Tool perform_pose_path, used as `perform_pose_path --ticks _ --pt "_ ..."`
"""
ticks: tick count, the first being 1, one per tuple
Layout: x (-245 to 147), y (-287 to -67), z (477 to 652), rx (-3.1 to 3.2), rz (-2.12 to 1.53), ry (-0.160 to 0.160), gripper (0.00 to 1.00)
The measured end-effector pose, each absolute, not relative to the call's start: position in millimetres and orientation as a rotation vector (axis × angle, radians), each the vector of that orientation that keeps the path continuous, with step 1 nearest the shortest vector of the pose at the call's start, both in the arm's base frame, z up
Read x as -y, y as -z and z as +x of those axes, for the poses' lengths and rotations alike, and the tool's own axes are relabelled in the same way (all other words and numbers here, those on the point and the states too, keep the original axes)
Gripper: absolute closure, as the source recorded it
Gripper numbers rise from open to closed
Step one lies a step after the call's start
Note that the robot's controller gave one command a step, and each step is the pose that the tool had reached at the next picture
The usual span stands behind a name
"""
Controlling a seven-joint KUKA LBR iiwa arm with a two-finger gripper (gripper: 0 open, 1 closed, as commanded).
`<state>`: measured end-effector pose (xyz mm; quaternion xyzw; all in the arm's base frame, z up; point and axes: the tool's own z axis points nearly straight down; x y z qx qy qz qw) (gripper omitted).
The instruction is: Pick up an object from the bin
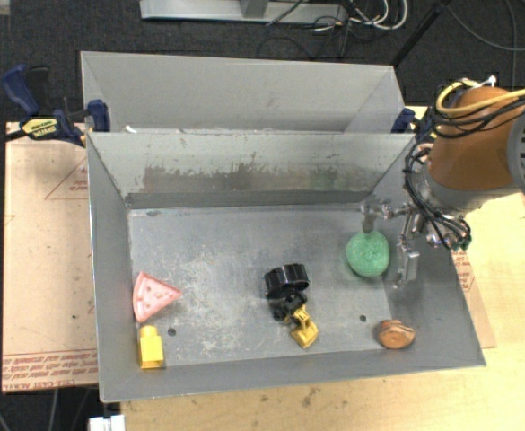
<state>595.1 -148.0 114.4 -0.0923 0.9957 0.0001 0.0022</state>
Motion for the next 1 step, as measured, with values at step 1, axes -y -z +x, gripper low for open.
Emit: perform_pose_path --ticks 1 --pt "152.4 -68.3 593.6 -3.136 -0.149 -0.003 0.0"
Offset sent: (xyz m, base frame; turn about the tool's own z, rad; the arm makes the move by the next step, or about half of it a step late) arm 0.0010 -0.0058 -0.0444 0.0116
